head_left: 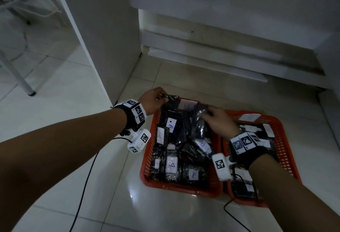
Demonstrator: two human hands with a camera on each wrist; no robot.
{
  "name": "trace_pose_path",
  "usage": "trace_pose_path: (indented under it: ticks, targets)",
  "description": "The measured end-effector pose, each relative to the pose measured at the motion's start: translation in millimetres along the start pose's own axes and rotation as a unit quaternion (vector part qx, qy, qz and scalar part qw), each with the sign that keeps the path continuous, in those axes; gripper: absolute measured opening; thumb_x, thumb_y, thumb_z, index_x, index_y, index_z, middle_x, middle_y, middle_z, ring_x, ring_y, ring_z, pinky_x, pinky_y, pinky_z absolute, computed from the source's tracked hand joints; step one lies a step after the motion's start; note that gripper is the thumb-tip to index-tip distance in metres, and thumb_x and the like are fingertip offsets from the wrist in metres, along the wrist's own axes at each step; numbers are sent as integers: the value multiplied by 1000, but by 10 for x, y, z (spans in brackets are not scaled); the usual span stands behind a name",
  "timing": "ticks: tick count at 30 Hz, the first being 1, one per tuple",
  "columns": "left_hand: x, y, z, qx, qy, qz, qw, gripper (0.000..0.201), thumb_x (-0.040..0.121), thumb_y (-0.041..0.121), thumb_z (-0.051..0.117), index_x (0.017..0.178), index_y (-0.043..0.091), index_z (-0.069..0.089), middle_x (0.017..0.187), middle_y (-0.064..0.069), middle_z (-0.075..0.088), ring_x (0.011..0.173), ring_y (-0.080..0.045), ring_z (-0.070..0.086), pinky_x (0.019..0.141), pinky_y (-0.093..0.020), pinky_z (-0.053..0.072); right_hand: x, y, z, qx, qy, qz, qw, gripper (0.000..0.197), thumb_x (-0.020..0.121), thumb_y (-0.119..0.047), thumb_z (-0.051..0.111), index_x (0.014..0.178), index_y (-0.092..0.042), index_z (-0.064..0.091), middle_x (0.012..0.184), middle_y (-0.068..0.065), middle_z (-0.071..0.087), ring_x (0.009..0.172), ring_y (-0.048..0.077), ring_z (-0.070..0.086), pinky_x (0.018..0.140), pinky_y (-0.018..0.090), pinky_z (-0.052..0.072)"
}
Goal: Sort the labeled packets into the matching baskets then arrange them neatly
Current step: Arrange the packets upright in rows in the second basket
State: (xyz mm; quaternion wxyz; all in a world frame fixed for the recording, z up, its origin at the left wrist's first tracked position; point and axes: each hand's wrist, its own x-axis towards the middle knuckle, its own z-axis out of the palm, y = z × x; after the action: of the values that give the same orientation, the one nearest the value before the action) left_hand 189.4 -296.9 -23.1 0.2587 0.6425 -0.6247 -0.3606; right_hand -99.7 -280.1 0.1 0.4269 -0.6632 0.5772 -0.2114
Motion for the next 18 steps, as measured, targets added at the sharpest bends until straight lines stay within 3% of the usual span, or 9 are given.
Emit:
trace_pose_path:
  ticks: [2,5,7,9,10,12,14,16,18]
  targets:
    - [7,34,22,-16,28,-2,999,6,98,30,64,102,26,62,99,0,71,91,-21,69,73,-28,50,-14,25,16,-57,-34,-4,998,13,100,-30,67,96,-22,77,89,1,78,84,17,74,80,39,59]
    - [17,163,42,-40,67,4,997,8,99,31,62,104,26,59,96,2,69,88,-17,68,72,-27,49,-56,2,54,-69,-31,-16,997,11,99,-25,68,89,-30,69,83,-7,73,75,4,69,66,26,52]
    - [19,247,29,-62,88,10,994,9,101,31,60,107,26,57,94,6,67,87,-14,67,68,-24,47,-54,-15,104,-36,-4,-14,999,5,97,-27,70,93,-25,69,86,4,75,79,19,72,68,34,54]
    - [15,316,-11,-77,111,20,991,10,101,33,59,107,25,57,95,5,68,86,-12,66,66,-22,46,-35,-13,129,18,21,-3,1000,5,95,-24,73,95,-22,68,91,10,76,80,23,73,66,29,54]
    - [13,345,-38,-82,120,25,989,12,101,34,59,107,23,58,96,4,69,86,-12,66,66,-21,46,-20,-1,128,40,28,4,999,6,95,-23,74,96,-22,68,93,10,76,82,22,73,67,29,54]
    - [0,392,-101,-91,120,24,988,15,101,35,59,108,21,60,98,2,70,85,-10,67,65,-21,48,2,16,111,31,32,2,999,8,96,-28,73,100,-22,69,95,8,76,87,24,74,77,38,59]
    - [-33,432,-149,-119,101,13,988,13,102,32,60,107,20,60,97,-4,71,72,-9,66,56,-18,49,15,47,90,-33,38,-7,999,17,97,-34,71,107,-21,70,99,5,74,90,24,72,86,44,59]
    - [-81,464,-176,-159,68,3,985,10,103,27,60,107,18,58,98,-15,73,58,-12,65,51,-22,50,8,46,79,-124,70,-30,989,34,96,-46,68,122,-24,66,114,1,66,100,18,66,93,38,56]
    - [-141,465,-182,-192,15,-5,981,11,103,24,59,109,15,57,101,-21,73,60,-19,68,61,-31,56,-36,-59,103,-99,65,-50,992,40,98,-56,62,127,-30,66,120,-3,66,107,14,65,97,36,54]
